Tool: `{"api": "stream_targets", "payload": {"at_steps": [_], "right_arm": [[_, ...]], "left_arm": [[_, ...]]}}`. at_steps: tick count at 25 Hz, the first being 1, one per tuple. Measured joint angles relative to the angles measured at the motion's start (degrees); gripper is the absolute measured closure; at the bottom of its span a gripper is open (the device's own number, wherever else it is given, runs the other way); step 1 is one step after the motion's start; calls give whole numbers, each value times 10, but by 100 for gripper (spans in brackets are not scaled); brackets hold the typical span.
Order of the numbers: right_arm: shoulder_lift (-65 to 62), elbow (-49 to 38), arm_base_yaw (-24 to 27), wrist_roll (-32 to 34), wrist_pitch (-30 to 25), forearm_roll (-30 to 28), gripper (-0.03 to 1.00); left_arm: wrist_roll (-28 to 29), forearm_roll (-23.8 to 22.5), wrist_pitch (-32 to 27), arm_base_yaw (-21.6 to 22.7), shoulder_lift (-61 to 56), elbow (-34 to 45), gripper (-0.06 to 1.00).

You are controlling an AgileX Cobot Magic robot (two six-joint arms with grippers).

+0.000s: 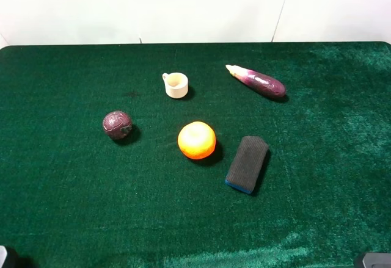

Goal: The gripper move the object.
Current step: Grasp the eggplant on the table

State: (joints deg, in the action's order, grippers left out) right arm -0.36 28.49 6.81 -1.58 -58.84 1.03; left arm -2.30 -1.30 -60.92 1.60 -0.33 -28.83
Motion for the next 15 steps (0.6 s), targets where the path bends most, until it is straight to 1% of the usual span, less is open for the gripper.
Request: {"api": "stream_targets", "payload": {"at_steps": [15], "right_arm": [[0, 0, 0, 0, 0, 0, 27]], "left_arm": [[0, 0, 0, 0, 0, 0, -5]]}}
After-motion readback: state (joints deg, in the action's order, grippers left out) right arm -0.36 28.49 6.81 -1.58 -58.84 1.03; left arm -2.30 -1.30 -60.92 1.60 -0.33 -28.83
